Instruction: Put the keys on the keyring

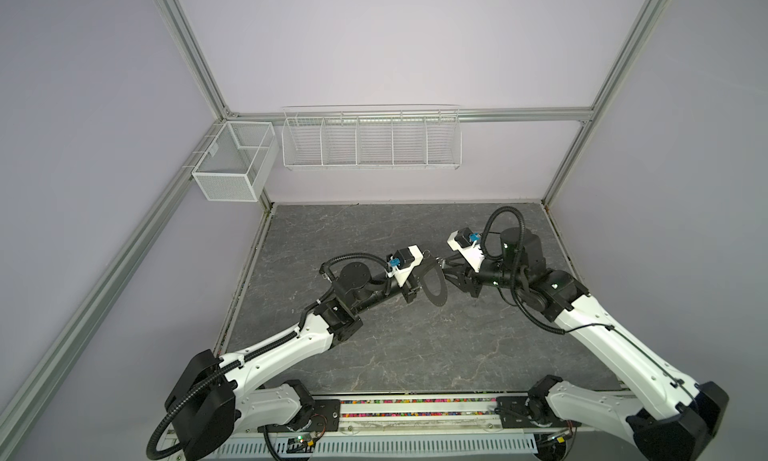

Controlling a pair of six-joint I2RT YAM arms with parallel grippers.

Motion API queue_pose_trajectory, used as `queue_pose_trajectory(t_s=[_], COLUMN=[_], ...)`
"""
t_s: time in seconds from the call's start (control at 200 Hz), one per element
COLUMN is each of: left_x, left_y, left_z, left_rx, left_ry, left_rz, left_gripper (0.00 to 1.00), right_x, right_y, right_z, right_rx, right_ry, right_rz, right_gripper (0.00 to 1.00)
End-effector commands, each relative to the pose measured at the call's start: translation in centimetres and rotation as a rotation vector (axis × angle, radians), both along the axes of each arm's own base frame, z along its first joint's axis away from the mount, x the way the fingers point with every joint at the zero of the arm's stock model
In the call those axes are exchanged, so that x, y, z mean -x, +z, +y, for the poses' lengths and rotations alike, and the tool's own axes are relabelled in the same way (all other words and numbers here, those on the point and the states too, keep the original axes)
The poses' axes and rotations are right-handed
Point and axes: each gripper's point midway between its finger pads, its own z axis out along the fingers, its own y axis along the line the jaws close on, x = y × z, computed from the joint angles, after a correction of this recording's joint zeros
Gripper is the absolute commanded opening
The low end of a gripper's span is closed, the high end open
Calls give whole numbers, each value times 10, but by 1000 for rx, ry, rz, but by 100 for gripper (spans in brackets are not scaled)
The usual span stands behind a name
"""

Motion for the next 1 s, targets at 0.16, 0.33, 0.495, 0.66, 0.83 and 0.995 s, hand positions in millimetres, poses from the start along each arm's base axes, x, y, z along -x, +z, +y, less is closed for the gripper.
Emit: queue_pose_trajectory(t_s=[0.16,0.33,0.495,0.66,0.83,0.995], left_x=[-5,-6,-7,-7,-9,-11], left_y=[23,23,24,25,27,29], left_z=[-1,-1,0,0,0,-1], left_rx=[55,55,55,58,74,96], left_ry=[13,16,25,27,30,36], left_rz=[-25,-24,-28,-27,-15,-11], left_gripper=[0,0,0,0,0,0], right_x=[10,7,-5,-7,-1,1], right_y=[11,8,3,3,7,-2], right_z=[9,10,-1,-3,3,8], right_rx=[-7,5,33,36,22,61], right_ry=[42,28,-73,-91,-39,-13], right_rz=[-60,-58,-59,-63,-78,-65], right_gripper=[50,50,43,31,17,10])
